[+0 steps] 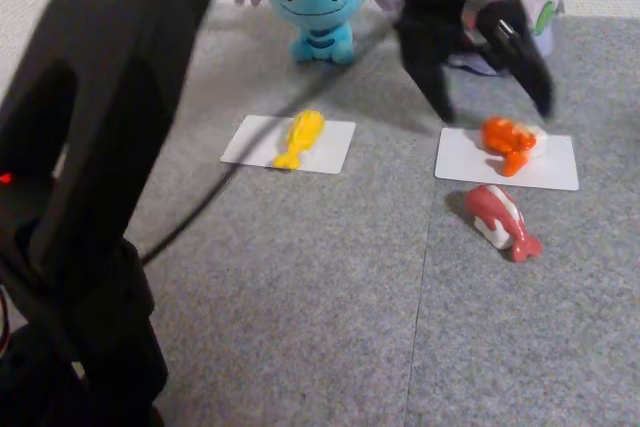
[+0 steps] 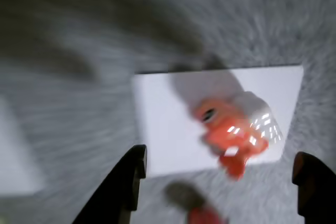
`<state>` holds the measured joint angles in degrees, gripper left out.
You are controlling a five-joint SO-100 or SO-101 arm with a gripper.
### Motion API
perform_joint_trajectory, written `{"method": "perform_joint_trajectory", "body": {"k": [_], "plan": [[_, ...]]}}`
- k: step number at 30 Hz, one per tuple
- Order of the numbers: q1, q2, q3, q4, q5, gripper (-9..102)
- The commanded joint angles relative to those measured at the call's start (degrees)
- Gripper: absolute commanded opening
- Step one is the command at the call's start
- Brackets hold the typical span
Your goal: Wooper wants to eat egg sudhi, and Goomy wants to eat shrimp sushi
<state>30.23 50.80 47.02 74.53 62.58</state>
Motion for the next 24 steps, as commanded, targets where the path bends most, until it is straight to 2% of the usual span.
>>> {"method": "perform_joint_trajectory", "body": {"k": [1, 8, 15, 24], "plan": [[-3.08, 10.46, -4.04, 5.01, 2.64, 33], [-11.87, 21.27, -3.96, 15.82, 7.56, 32], [-22.15, 33.05, -3.52, 22.41, 12.39, 32], [-30.15, 43.24, -3.16, 22.94, 20.83, 32]]}}
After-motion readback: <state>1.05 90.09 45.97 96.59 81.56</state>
